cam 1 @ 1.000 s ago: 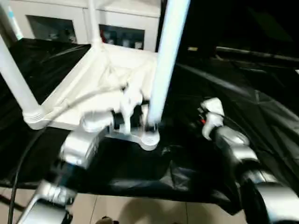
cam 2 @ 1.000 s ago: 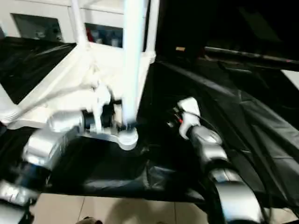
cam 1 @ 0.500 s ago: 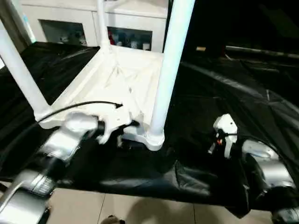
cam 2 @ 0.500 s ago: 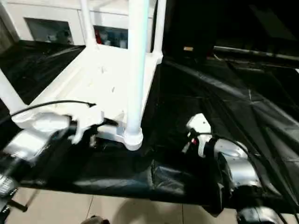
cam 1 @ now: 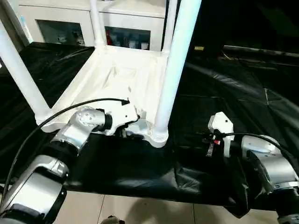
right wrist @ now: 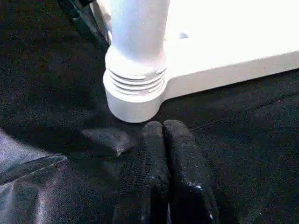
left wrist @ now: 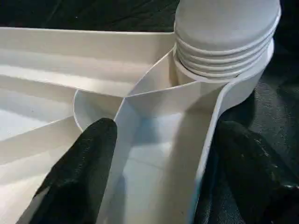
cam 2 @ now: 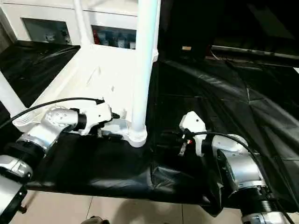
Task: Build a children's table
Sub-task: Rotate table base
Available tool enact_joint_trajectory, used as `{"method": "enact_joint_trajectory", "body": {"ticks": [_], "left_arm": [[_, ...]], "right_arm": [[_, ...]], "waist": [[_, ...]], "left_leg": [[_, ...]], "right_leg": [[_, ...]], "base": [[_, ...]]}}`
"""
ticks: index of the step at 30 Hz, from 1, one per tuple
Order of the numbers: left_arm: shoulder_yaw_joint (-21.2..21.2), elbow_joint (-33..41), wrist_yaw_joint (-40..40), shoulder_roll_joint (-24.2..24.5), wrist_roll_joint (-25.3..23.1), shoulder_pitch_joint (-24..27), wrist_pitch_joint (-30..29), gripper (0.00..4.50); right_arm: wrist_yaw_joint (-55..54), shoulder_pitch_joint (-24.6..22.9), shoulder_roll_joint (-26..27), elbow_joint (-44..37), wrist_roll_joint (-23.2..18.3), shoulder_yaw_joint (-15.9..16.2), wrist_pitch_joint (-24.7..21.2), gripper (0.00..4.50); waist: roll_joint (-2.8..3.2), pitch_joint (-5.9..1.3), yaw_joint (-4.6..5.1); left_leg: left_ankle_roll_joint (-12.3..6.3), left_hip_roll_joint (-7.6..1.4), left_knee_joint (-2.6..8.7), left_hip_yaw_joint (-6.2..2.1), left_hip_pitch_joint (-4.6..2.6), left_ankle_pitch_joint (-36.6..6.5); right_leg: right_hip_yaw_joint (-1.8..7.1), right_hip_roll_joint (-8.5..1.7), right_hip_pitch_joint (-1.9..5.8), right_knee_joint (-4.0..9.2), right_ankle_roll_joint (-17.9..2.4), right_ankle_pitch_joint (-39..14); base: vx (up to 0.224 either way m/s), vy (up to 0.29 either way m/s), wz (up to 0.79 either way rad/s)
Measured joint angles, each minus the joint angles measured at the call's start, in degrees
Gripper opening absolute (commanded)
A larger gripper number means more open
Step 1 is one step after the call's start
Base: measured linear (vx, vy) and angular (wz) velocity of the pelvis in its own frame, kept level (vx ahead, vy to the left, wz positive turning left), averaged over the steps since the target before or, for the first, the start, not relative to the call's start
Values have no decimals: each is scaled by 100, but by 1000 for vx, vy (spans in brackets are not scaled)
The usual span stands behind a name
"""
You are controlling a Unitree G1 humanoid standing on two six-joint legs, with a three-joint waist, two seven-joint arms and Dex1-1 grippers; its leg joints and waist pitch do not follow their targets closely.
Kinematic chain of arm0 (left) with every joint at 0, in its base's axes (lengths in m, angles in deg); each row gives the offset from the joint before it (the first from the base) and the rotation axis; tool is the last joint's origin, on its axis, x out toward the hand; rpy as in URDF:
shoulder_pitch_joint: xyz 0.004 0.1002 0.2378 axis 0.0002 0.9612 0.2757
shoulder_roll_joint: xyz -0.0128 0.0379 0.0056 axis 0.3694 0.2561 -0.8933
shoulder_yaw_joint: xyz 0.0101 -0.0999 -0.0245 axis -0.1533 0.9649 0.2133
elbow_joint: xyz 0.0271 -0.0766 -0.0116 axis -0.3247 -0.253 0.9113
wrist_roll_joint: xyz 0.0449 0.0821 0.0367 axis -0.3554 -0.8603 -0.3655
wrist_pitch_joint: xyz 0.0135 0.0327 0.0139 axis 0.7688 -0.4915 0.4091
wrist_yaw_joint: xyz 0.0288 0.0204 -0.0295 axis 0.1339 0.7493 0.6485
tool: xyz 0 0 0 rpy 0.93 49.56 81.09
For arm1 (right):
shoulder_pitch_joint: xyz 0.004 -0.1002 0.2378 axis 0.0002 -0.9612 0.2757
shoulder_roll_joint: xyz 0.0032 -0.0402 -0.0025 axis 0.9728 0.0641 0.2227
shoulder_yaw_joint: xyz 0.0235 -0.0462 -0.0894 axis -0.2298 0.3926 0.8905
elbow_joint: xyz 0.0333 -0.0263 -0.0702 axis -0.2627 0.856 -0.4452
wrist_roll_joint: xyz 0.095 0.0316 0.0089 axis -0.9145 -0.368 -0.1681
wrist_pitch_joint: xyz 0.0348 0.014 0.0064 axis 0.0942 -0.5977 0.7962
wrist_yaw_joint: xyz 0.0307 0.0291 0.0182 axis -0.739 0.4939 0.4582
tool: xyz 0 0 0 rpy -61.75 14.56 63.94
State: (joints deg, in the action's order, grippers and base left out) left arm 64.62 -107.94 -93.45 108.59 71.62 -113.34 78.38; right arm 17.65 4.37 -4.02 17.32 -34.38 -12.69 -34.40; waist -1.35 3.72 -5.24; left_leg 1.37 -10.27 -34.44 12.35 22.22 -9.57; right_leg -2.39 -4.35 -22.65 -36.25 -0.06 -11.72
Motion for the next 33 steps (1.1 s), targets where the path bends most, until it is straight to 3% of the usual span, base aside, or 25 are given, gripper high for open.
{"method": "enact_joint_trajectory", "body": {"ticks": [3,10,22,33], "left_arm": [[87,-166,-285,-8,95,-54,-23,327],[149,-360,-1020,-68,255,-25,-296,254],[242,-493,-1342,-106,257,-121,-391,160],[-104,-372,-1776,-150,-140,-262,-520,72]], "right_arm": [[0,0,-19,-93,5,23,-42,0],[-33,0,-63,-97,21,39,-50,0],[-43,-16,-137,-101,77,161,-68,0],[-121,-25,-186,-101,155,254,125,0]], "waist": [[0,0,-1],[0,0,-74],[0,0,-119],[3,-1,-115]], "left_leg": [[0,0,2,0,0,0],[-2,0,3,0,10,-1],[-7,0,5,1,12,-5],[-7,1,6,1,9,-5]], "right_leg": [[-1,0,-1,1,0,0],[-4,-1,-7,6,-1,0],[-4,-2,-7,12,-1,0],[-4,-4,-4,13,-1,0]], "base": [[0,0,0],[0,0,0],[0,0,0],[0,0,0]]}}
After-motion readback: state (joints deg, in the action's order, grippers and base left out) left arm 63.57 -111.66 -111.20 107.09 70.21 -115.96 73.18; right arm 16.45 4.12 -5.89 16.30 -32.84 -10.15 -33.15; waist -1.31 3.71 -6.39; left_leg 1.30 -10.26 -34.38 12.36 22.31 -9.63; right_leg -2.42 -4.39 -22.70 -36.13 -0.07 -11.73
